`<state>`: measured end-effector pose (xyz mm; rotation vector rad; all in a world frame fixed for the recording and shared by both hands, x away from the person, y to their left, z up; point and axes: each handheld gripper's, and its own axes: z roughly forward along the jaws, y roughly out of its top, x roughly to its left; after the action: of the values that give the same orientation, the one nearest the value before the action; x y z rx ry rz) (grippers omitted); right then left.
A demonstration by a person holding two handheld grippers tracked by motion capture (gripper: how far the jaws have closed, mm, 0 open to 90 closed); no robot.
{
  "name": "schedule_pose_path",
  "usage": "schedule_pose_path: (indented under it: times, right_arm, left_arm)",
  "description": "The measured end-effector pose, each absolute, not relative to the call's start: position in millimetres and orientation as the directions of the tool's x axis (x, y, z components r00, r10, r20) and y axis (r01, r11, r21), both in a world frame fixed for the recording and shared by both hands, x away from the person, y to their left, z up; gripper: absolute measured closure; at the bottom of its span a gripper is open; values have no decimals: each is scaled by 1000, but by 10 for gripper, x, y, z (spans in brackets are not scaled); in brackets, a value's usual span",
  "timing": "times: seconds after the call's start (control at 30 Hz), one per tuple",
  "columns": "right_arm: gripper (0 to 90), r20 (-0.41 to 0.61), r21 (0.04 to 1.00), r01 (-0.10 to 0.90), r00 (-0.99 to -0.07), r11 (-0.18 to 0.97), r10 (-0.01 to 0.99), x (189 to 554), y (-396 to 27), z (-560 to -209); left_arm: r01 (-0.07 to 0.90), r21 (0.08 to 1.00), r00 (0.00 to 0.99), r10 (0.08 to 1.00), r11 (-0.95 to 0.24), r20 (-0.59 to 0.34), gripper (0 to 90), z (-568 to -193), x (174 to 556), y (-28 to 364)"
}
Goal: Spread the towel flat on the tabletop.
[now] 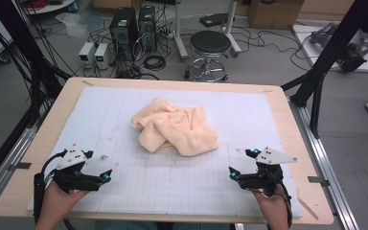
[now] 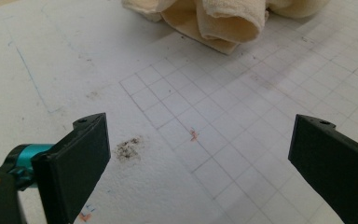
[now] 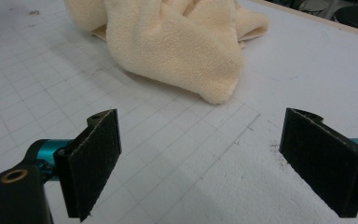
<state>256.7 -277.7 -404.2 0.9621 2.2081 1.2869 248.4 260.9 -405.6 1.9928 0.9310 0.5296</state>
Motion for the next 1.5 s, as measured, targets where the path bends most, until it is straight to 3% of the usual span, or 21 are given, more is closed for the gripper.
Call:
schedule_pose_path:
  times: [0.73,1.03,1.33,1.5]
  right_arm:
    - [118,-7,867,355,-693,349,721,2600,-2711,-4060]
    - [125,-1,861,355,-714,364,700,2814,-2640,-3894]
    - [167,-58,846,311,-753,433,656,3212,-2374,-3659]
    - [300,-69,837,277,-802,471,593,3446,-2174,-3714]
  left_arm:
    - [393,840,660,751,-373,25,60,-4043,2507,2518]
    - [362,858,683,730,-364,22,69,-3903,2641,2338]
    - [372,847,707,707,-379,5,92,-3814,2953,2025]
    - [391,847,709,705,-361,-26,142,-3853,3230,1791]
